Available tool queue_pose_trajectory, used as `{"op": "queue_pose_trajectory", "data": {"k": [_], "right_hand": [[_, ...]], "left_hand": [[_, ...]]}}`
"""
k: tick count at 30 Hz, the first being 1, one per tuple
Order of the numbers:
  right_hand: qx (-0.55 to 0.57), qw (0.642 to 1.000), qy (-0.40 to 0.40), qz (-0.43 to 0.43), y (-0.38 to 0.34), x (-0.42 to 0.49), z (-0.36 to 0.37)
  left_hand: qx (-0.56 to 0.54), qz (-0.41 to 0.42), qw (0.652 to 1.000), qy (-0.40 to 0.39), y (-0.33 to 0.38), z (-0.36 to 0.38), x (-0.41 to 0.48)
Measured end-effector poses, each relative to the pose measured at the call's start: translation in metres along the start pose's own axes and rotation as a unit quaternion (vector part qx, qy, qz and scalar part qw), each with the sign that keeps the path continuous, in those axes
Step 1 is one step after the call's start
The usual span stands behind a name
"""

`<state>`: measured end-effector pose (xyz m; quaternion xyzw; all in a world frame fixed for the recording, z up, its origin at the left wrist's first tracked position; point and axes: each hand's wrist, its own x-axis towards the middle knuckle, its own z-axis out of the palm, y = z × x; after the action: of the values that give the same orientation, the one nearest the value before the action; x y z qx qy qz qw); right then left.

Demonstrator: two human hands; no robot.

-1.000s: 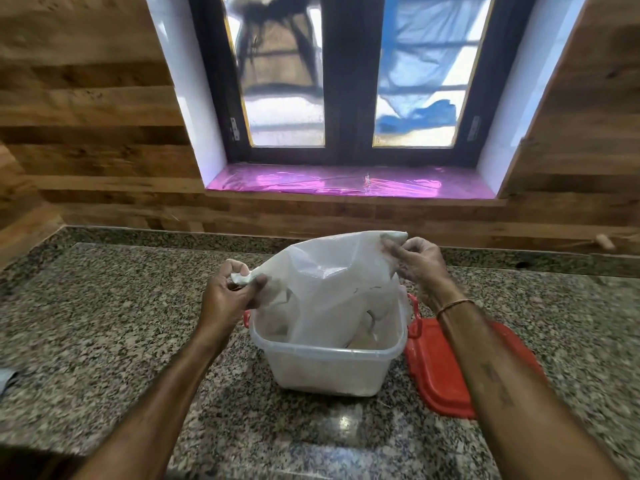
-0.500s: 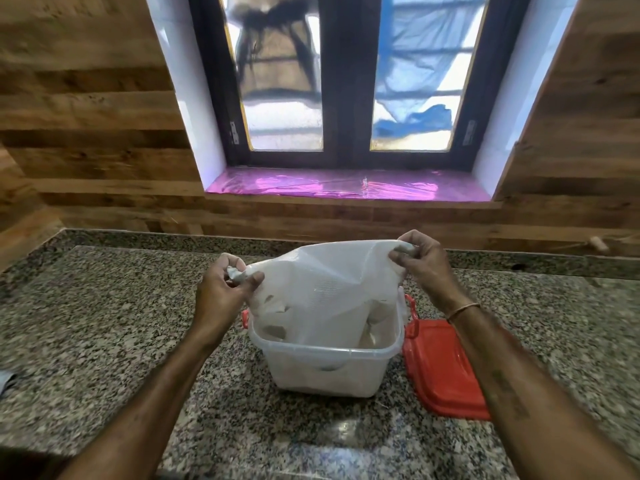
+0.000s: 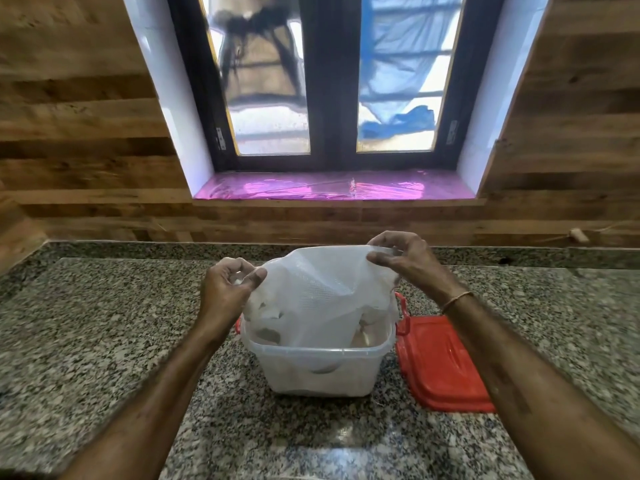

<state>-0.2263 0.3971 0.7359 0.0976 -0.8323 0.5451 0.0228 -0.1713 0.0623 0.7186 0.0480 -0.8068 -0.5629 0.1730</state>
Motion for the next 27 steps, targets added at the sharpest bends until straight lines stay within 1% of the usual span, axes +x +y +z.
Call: {"op": "queue_pose_trajectory", "data": {"k": [2, 4, 6, 8, 9, 11, 13, 15, 18, 22, 24, 27], "right_hand": [[-0.015, 1.0, 0.0, -0.001, -0.003, 0.0, 0.002], [-0.049, 0.999, 0.001, -0.01, -0.007, 0.001, 0.009], [-0.111, 0.993, 0.009, -0.024, -0.011, 0.004, 0.018], [-0.16, 0.986, 0.018, -0.03, -0.016, 0.007, 0.024], [-0.161, 0.986, 0.025, -0.028, -0.017, 0.008, 0.024], [-0.128, 0.991, 0.043, -0.024, -0.017, 0.008, 0.022], [-0.105, 0.993, 0.051, -0.03, -0.018, 0.007, 0.02], [-0.108, 0.992, 0.049, -0.035, -0.02, 0.005, 0.023], [-0.095, 0.994, 0.038, -0.029, -0.021, 0.003, 0.022], [-0.065, 0.997, -0.033, -0.02, -0.027, 0.003, 0.023], [-0.102, 0.992, -0.053, -0.055, -0.037, 0.008, 0.034], [-0.241, 0.96, -0.073, -0.119, -0.056, 0.019, 0.063]], "left_hand": [[0.01, 0.015, 1.0, 0.004, 0.005, 0.001, 0.001], [0.045, 0.04, 0.998, 0.002, 0.012, 0.005, 0.002], [0.106, 0.064, 0.992, 0.005, 0.02, 0.011, 0.004], [0.19, 0.065, 0.979, 0.037, 0.025, 0.013, 0.008], [0.215, 0.054, 0.973, 0.057, 0.025, 0.012, 0.01], [0.219, 0.026, 0.972, 0.076, 0.021, 0.006, 0.015], [0.242, 0.033, 0.967, 0.078, 0.018, 0.004, 0.015], [0.273, 0.055, 0.958, 0.07, 0.016, 0.006, 0.013], [0.259, 0.061, 0.963, 0.044, 0.014, 0.006, 0.012], [0.232, 0.082, 0.969, 0.034, 0.018, 0.009, 0.012], [0.236, 0.102, 0.966, 0.04, 0.024, 0.014, 0.011], [0.237, 0.127, 0.963, 0.035, 0.034, 0.021, 0.012]]}}
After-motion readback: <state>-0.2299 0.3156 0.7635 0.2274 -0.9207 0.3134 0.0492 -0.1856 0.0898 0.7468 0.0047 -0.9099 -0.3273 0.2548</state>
